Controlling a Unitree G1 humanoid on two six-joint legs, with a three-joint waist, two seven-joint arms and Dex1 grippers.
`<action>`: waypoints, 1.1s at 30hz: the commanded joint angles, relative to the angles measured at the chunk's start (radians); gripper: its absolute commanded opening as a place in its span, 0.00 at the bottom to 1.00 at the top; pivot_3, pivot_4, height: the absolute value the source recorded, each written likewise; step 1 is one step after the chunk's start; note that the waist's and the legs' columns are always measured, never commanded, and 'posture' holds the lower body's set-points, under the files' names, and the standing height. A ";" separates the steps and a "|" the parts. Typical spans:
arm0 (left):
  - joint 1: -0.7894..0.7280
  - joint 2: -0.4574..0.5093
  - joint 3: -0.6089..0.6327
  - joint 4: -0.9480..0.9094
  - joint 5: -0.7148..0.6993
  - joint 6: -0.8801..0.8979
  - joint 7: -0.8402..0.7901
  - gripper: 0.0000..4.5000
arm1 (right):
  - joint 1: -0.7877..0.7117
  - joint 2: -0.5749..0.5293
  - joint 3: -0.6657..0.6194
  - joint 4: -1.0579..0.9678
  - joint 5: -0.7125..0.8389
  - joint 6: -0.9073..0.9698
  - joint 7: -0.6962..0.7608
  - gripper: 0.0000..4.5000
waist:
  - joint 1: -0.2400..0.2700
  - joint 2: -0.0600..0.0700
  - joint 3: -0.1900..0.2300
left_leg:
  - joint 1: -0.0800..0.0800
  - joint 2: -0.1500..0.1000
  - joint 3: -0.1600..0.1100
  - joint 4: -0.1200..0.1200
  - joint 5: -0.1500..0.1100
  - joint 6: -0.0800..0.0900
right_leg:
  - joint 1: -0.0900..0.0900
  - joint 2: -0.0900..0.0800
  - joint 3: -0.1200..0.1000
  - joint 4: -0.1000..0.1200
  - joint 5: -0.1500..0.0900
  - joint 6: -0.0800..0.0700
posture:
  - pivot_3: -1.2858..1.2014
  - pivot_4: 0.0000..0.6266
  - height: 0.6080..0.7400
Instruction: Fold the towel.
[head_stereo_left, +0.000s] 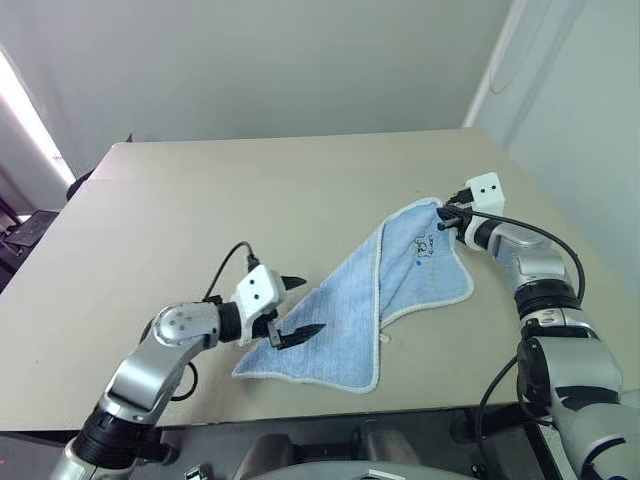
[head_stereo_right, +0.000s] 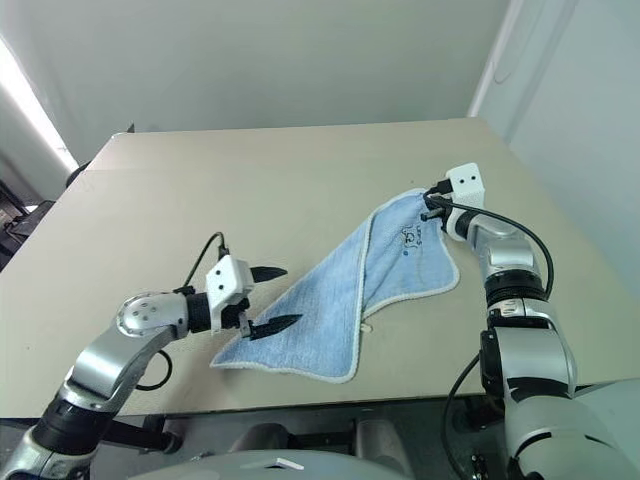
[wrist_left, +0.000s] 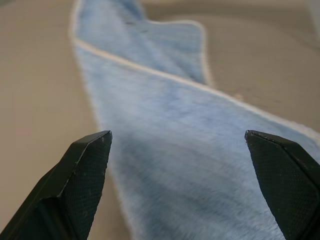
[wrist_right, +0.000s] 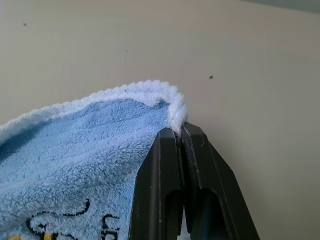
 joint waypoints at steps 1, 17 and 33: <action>-0.070 -0.029 -0.103 0.065 0.066 -0.034 -0.035 1.00 | -0.053 -0.003 -0.019 0.015 0.003 0.000 -0.016 0.00 | 0.000 0.000 0.000 | 0.000 0.000 0.000 0.000 0.000 0.000 | 0.000 0.000 0.000 0.000 0.000 0.000 | 0.52 0.00 1.00; -0.156 -0.046 -0.296 0.077 0.040 0.045 -0.251 1.00 | 0.037 -0.020 -0.013 -0.120 0.002 0.114 0.017 0.00 | -0.001 0.000 0.000 | 0.000 0.000 0.000 0.000 0.000 0.000 | 0.000 0.001 0.000 0.001 0.000 0.000 | 0.52 0.00 1.00; -0.165 -0.089 -0.368 0.194 0.175 -0.038 -0.245 1.00 | 0.114 -0.046 -0.022 -0.240 0.007 0.182 0.026 0.00 | 0.001 0.000 0.000 | 0.001 0.000 0.000 0.000 0.000 0.000 | 0.001 0.001 0.001 0.001 0.000 0.000 | 0.52 0.00 1.00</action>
